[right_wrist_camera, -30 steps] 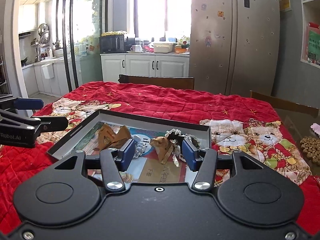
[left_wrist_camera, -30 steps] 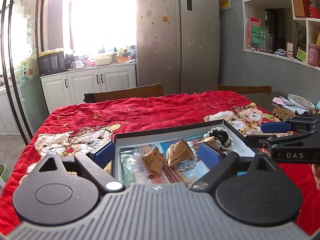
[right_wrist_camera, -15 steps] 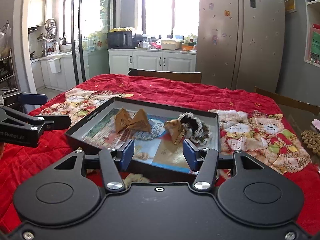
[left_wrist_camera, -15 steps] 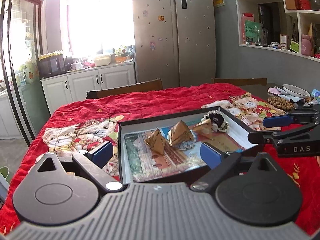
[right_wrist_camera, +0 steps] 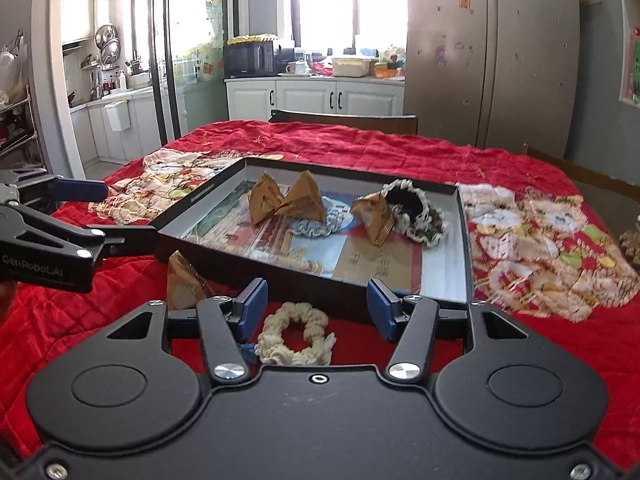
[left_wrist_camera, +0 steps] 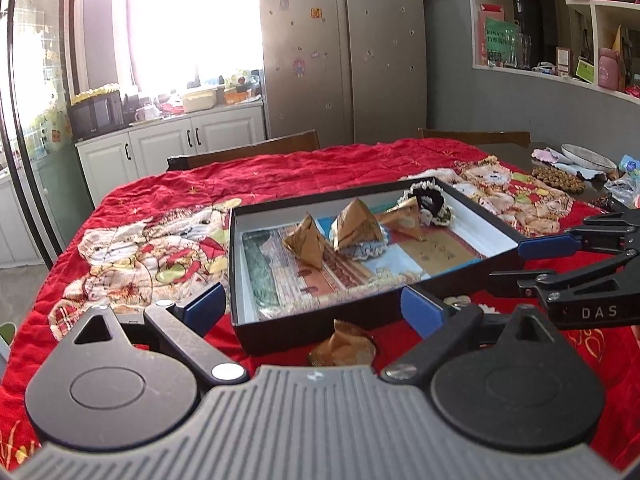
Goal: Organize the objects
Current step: 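Move the left gripper to a brown packet while the right moves to the cream scrunchie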
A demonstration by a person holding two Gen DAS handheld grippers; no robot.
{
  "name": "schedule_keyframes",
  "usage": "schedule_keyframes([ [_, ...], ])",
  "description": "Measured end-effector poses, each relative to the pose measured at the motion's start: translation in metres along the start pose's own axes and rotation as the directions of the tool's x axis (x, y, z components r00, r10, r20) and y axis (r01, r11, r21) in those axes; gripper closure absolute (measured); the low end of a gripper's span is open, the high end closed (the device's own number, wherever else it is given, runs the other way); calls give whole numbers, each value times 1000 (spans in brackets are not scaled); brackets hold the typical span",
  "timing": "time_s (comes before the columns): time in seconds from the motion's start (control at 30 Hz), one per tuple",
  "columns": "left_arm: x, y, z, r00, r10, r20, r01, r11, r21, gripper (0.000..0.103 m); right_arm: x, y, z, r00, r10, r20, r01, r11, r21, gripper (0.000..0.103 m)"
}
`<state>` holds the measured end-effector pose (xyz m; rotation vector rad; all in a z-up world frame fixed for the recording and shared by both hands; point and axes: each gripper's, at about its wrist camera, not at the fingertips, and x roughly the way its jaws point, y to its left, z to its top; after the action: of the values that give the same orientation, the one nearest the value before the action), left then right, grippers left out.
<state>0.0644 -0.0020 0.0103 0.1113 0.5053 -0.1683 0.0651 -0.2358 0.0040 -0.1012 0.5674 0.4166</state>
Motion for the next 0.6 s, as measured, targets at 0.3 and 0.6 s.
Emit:
schedule_keyframes([
  [0.3, 10, -5, -15, 999, -24, -31, 24, 1000, 10, 4, 10, 3, -9, 1000, 17, -21, -17, 1000, 21, 50],
  [0.6, 24, -9, -27, 999, -13, -39, 14, 1000, 27, 4, 22, 3, -19, 999, 4, -37, -2, 999, 33, 49],
])
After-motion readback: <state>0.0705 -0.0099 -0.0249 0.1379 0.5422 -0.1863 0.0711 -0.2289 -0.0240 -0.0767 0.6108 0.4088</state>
